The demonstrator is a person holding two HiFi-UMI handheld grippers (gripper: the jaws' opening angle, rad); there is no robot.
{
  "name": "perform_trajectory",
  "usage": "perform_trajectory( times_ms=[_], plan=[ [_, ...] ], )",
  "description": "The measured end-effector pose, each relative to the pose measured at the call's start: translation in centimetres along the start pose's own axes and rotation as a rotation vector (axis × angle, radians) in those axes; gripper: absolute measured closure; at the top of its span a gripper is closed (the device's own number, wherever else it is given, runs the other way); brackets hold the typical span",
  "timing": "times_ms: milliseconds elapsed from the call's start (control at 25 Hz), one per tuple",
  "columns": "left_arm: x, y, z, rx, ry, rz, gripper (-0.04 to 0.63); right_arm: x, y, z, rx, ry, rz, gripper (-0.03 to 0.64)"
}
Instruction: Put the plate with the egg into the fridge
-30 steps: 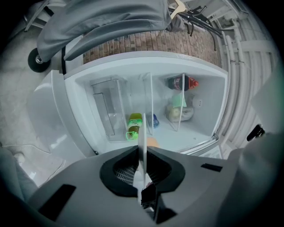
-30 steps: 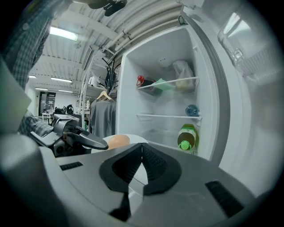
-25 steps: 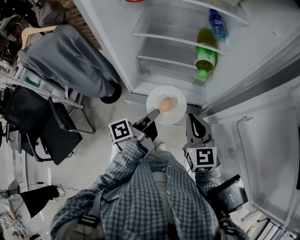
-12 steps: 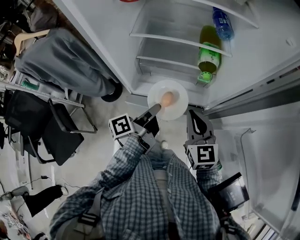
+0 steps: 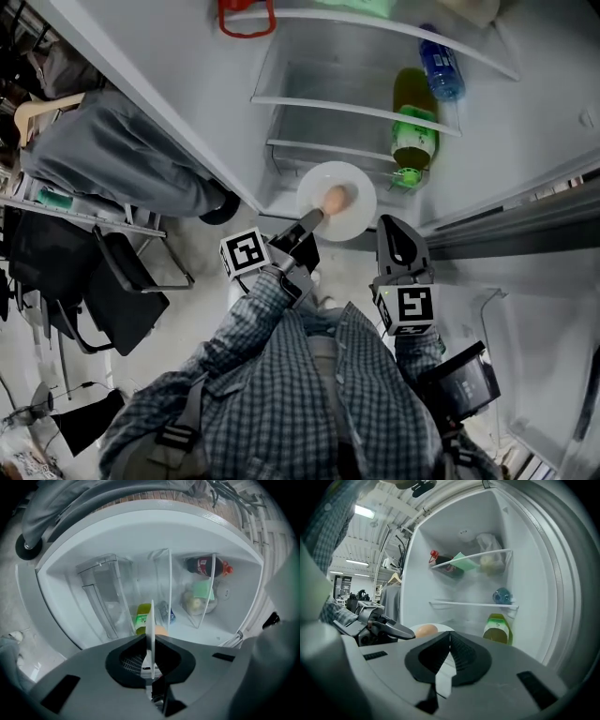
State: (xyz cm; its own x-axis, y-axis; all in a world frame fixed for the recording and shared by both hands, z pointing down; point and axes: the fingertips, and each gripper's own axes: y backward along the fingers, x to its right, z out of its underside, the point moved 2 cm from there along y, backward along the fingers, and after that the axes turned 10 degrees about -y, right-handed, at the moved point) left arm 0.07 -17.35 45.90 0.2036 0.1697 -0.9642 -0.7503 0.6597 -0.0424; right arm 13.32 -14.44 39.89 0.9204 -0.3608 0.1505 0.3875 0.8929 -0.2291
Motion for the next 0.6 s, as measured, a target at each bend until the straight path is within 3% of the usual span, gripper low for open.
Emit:
perform_trajectory(
  times_ms=[320, 600],
  plan=[
    [-1.0, -2.7, -2.7, 0.010, 0.002, 0.002, 0.566, 0.4, -2.3, -0.9, -0.004, 0.016, 0.018, 0.611],
    [-2.9, -4.4, -3.5, -0.004, -0.013, -0.057, 0.566, 0.8, -3.6, -1.2, -0.001, 0.039, 0.032, 0.611]
  ],
)
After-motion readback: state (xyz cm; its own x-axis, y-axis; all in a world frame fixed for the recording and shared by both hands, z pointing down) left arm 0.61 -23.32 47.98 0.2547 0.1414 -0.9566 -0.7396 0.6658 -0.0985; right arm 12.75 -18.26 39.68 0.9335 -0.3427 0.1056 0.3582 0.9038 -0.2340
